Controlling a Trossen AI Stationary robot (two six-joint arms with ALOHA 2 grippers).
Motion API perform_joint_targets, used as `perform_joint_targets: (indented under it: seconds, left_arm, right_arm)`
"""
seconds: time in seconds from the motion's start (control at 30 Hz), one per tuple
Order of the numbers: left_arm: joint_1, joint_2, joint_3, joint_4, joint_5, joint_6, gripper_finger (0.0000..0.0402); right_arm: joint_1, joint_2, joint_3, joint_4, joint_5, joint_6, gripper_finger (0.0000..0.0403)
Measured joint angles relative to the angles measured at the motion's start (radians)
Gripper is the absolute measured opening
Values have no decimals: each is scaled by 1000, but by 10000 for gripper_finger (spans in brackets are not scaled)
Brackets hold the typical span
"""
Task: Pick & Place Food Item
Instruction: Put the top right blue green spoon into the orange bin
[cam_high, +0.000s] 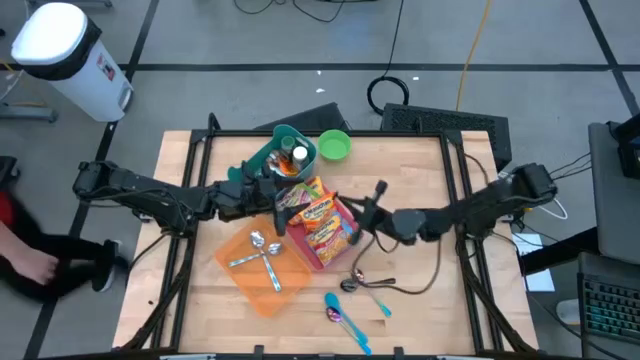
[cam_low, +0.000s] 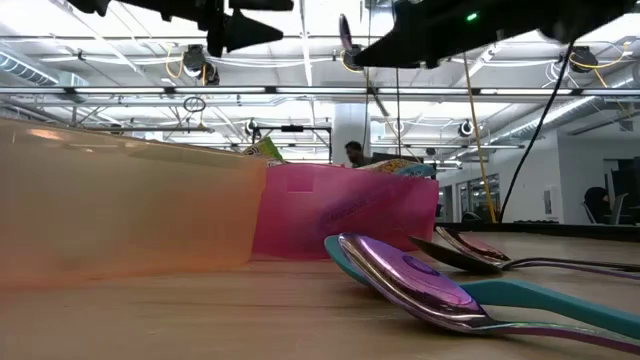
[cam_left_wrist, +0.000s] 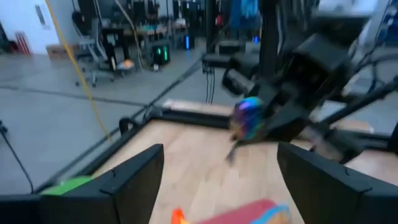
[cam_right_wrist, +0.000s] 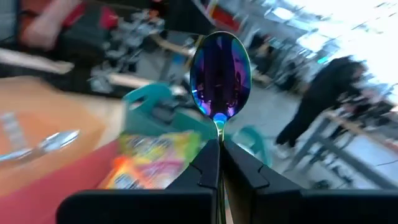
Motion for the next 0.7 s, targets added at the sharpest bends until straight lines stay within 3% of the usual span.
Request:
perform_joint_targets:
  seconds: [0.23, 0.47, 0.7]
  left_arm:
    - [0, 40, 1, 116, 0, 40, 318]
    - [2, 191, 3, 321, -1, 108, 306]
    - [21, 316, 56, 336, -1, 85, 305]
  right_arm:
    - [-79, 159, 1, 334, 0, -135, 0]
    - [-79, 190, 1, 384, 24, -171, 0]
    - [-65, 190, 2, 369, 18, -188, 0]
